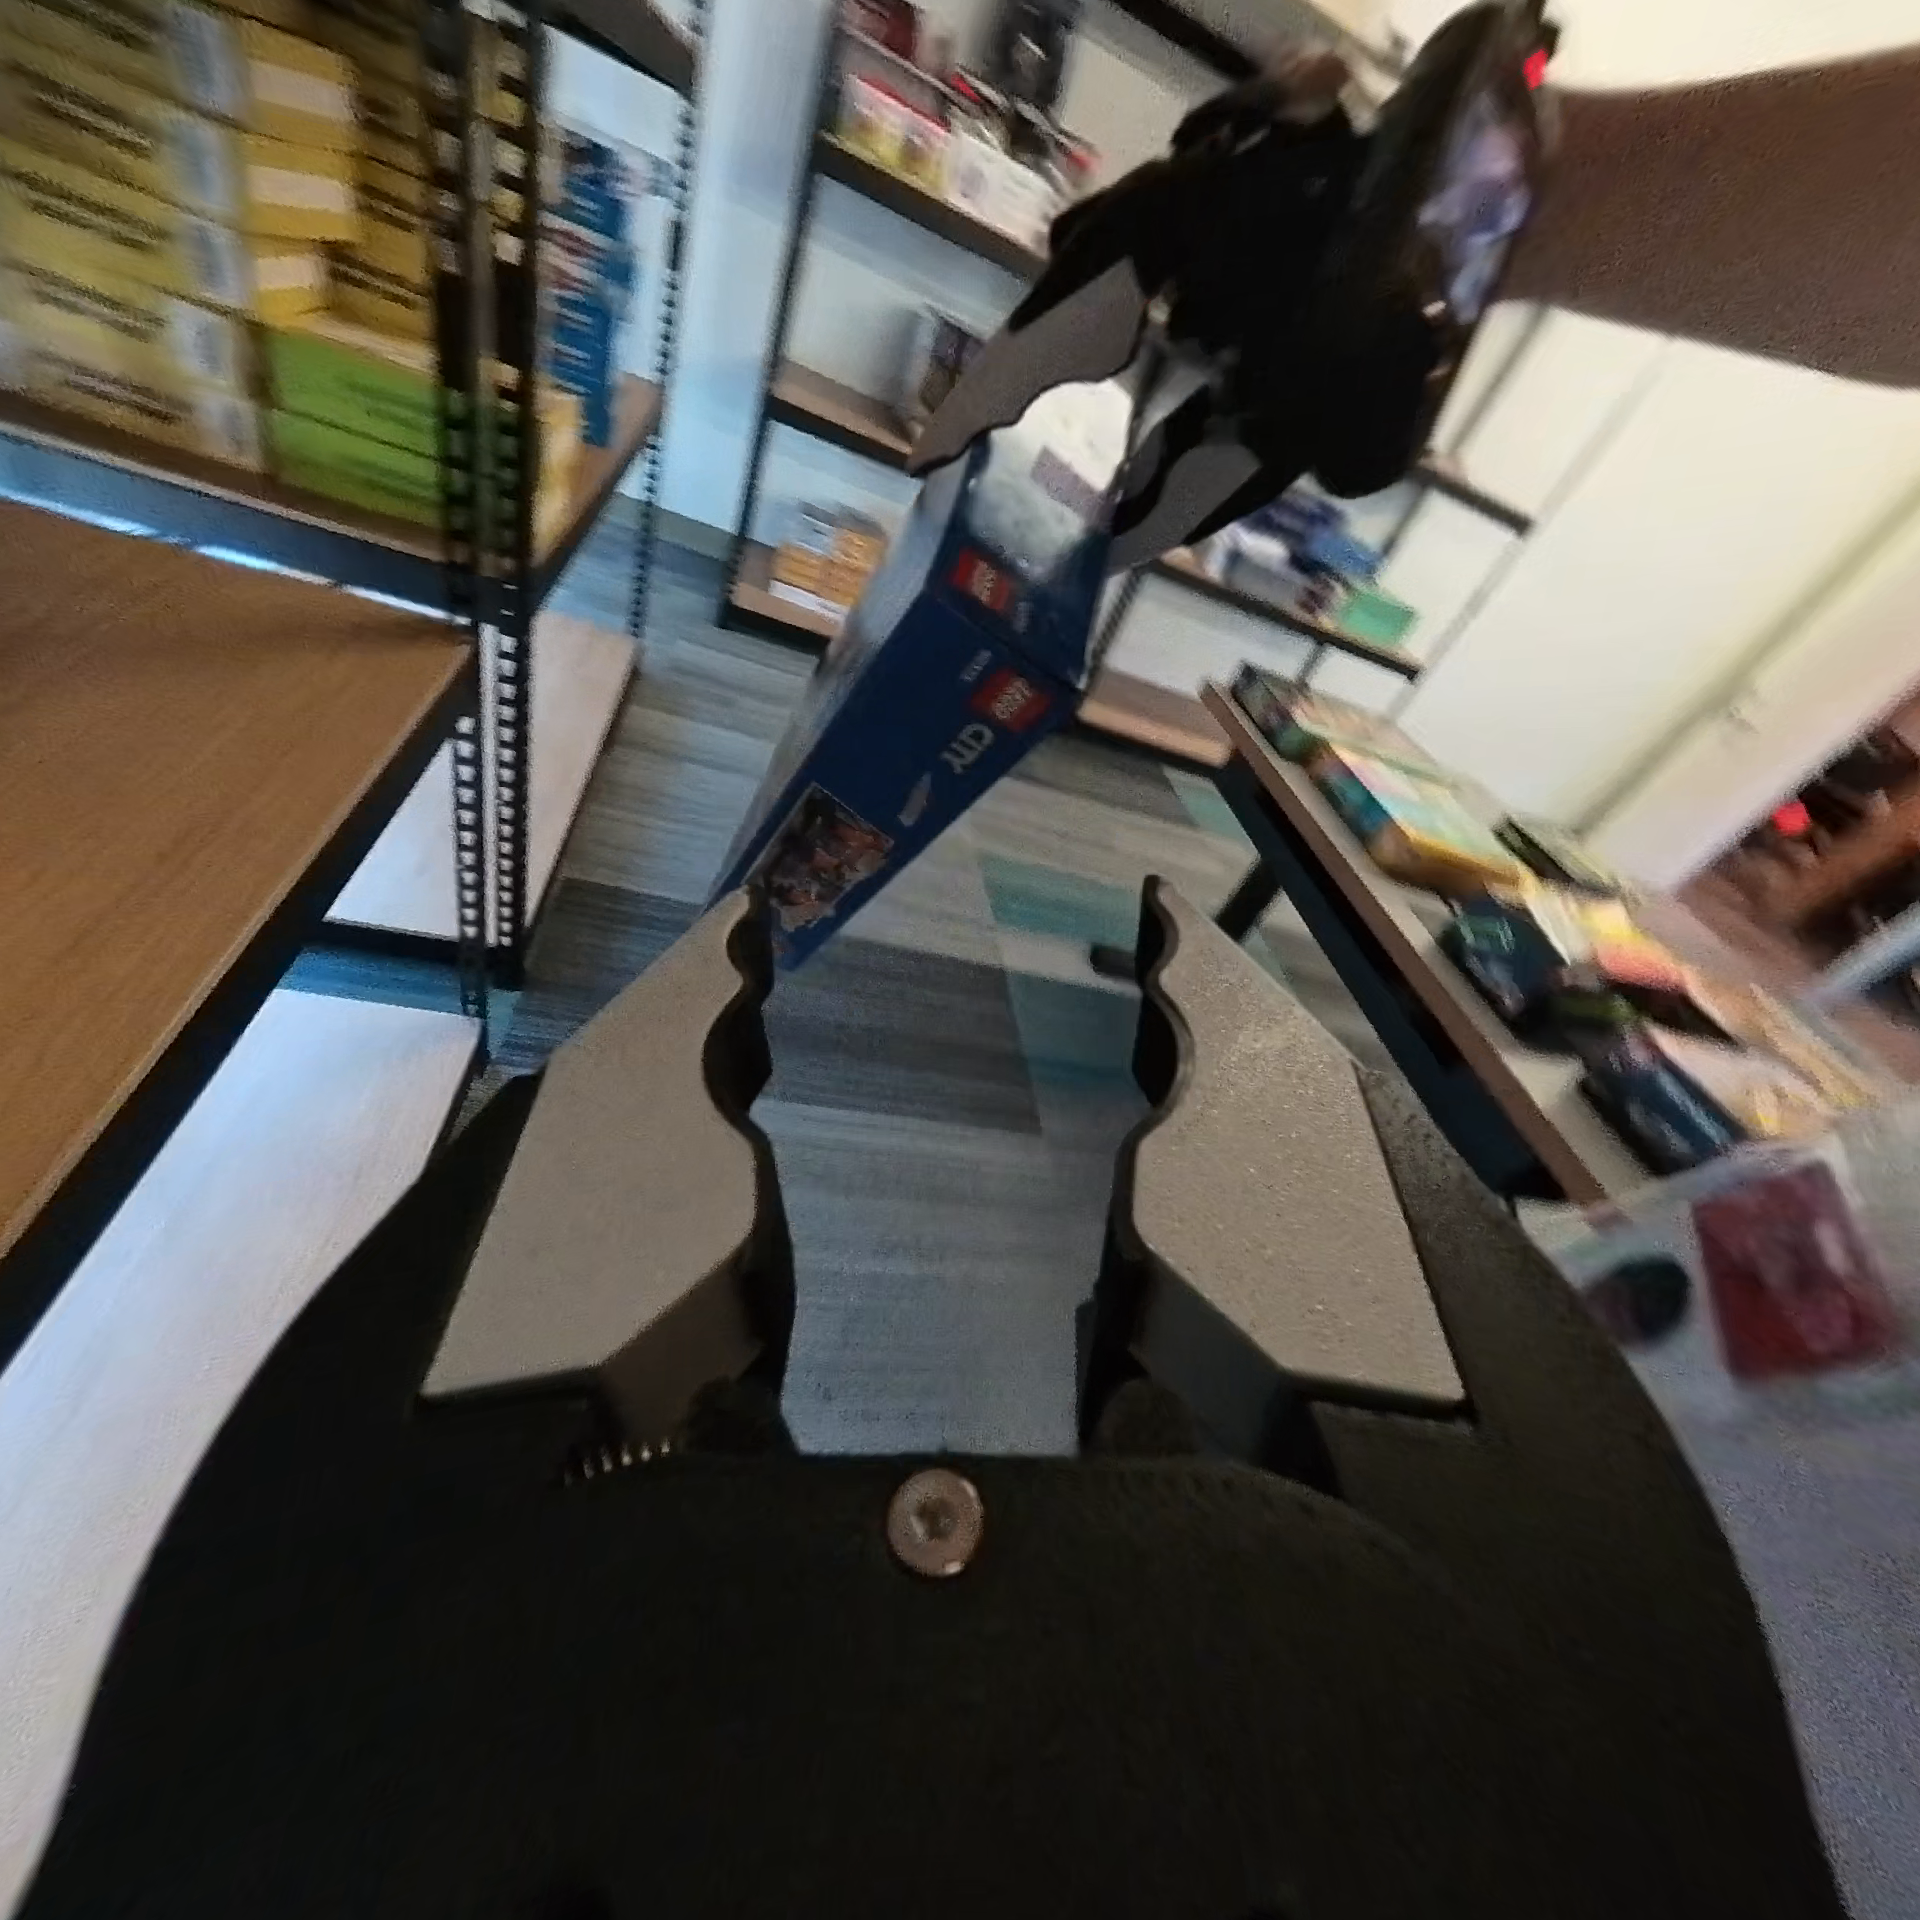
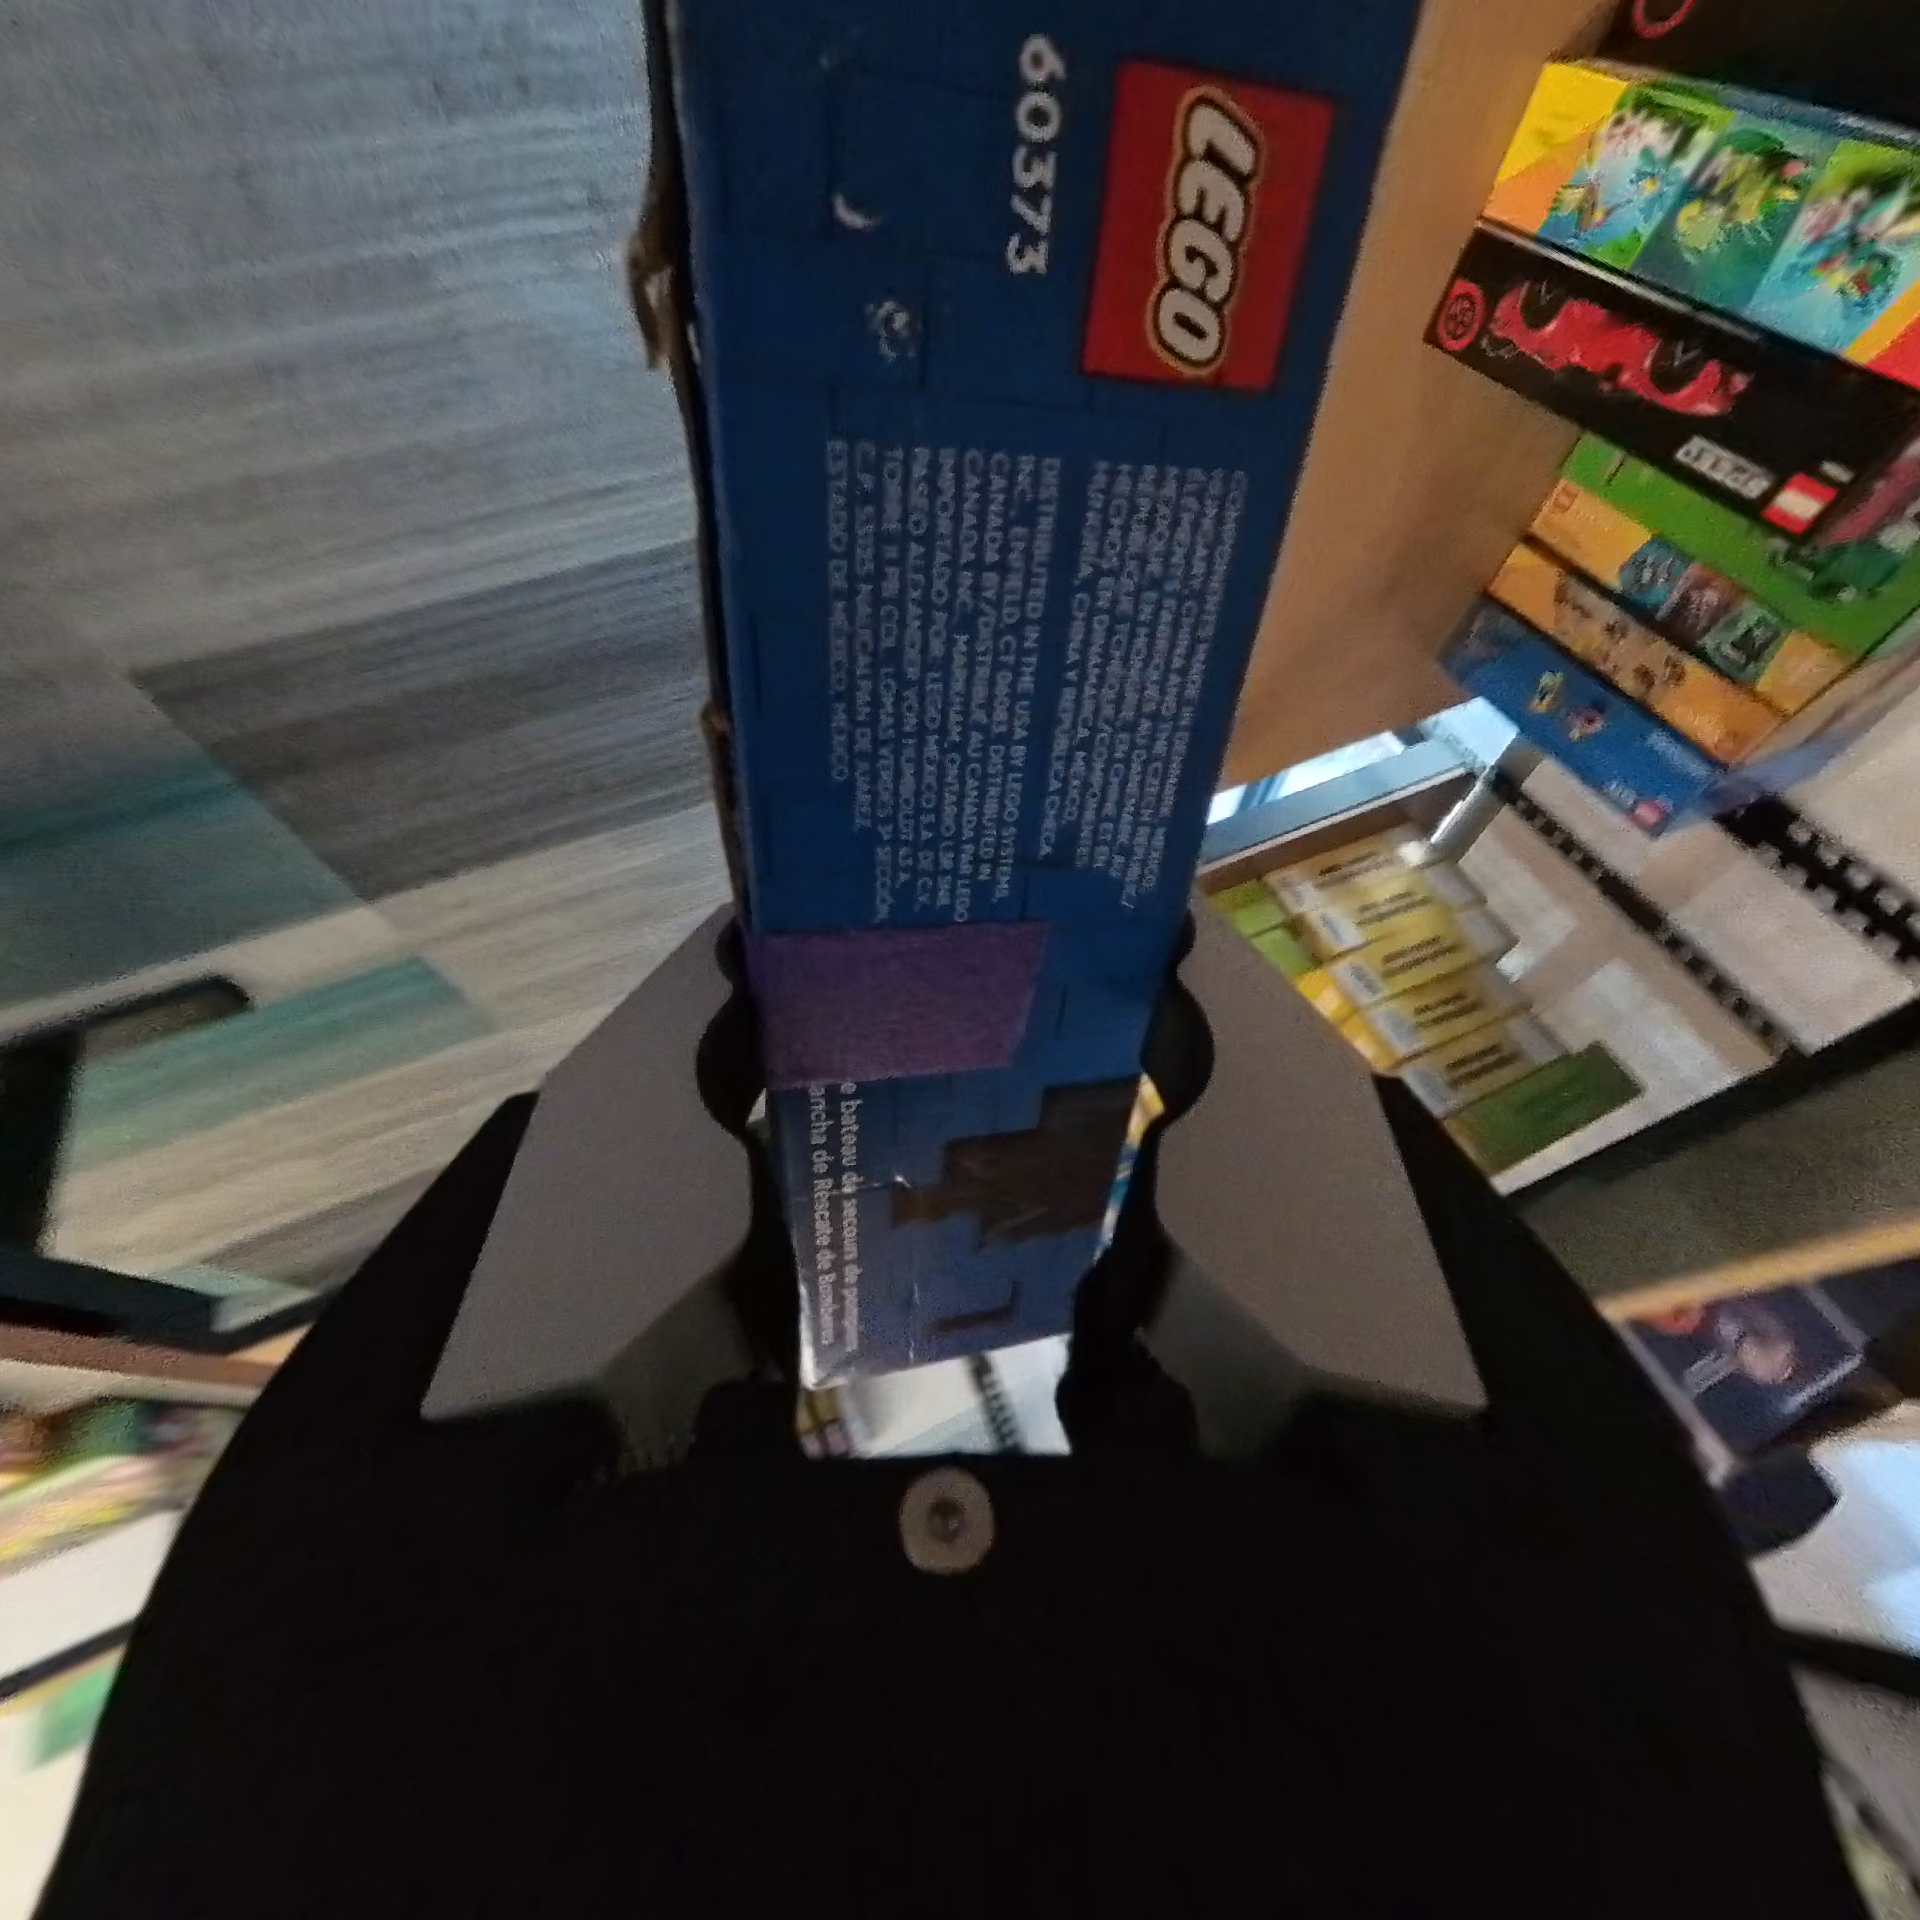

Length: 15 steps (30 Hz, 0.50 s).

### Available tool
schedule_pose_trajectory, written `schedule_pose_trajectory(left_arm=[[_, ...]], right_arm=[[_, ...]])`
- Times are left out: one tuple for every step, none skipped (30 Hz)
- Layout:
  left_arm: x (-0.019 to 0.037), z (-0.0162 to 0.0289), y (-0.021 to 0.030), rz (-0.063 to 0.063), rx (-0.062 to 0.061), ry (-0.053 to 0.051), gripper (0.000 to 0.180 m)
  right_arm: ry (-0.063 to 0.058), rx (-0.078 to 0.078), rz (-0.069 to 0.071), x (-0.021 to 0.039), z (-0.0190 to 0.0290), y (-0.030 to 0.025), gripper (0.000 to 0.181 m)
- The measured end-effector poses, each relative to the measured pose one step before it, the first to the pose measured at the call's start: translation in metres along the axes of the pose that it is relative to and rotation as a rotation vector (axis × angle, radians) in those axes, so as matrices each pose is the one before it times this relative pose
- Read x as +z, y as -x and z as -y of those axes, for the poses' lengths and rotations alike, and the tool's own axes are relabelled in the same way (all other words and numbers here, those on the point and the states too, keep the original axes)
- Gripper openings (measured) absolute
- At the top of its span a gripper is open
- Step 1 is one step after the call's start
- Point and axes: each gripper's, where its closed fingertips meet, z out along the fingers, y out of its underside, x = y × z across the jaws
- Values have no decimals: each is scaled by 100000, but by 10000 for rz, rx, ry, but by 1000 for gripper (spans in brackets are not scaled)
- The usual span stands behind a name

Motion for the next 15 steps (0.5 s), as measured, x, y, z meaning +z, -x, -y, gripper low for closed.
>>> schedule_pose_trajectory(left_arm=[[495, 305, 550, 457, -243, -353, 68], [387, 263, 609, 520, -65, -271, 67], [318, 166, 739, 576, -10, -158, 67], [260, 184, 823, 587, -68, -118, 67], [220, 334, 846, 563, -145, -186, 68], [208, 479, 858, 527, -159, -282, 68], [264, 516, 885, 508, -98, -314, 68], [375, 430, 873, 463, -11, -266, 67], [518, 355, 773, 380, 74, -195, 66], [656, 338, 713, 348, 87, -149, 65], [807, 368, 543, 266, -6, -113, 65], [938, 422, 263, 156, -99, -57, 64], [991, 470, 93, 147, -124, -40, 63], [975, 497, -89, 191, -80, -47, 63], [918, 472, -297, 236, 44, -44, 62]], right_arm=[[-204, -477, 25, 2060, -1647, -1578, 72], [-168, -349, 52, 1953, -1624, -1583, 72], [-93, -200, 53, 1902, -1529, -1646, 72], [-73, -214, 18, 1957, -1400, -1732, 72], [-74, -291, -34, 2024, -1256, -1773, 72], [-64, -305, -76, 2093, -1139, -1743, 72], [-35, -326, -110, 2159, -1042, -1682, 72], [-34, -367, -142, 2151, -978, -1607, 73], [-33, -356, -165, 2087, -928, -1551, 74], [-41, -247, -186, 1992, -898, -1495, 73], [-72, -56, -186, 1881, -805, -1460, 73], [-105, -35, -174, 1775, -722, -1423, 72], [-219, -139, -170, 1582, -631, -1356, 73], [-254, -232, -123, 1338, -551, -1252, 73], [-234, -294, -69, 1093, -454, -1155, 73]])
